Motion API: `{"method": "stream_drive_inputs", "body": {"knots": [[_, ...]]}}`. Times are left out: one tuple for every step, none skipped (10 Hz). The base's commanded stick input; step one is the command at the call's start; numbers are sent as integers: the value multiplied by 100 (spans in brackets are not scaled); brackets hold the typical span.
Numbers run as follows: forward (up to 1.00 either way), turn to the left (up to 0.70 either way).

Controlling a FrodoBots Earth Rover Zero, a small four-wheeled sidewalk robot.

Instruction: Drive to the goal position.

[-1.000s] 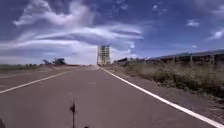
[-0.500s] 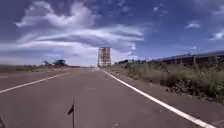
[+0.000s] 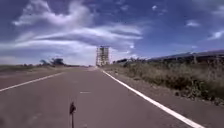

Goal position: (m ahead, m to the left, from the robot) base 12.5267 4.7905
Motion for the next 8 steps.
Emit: {"method": "stream_drive_inputs", "body": {"knots": [[100,0],[100,0],[100,0],[100,0],[100,0],[100,0],[100,0],[100,0]]}}
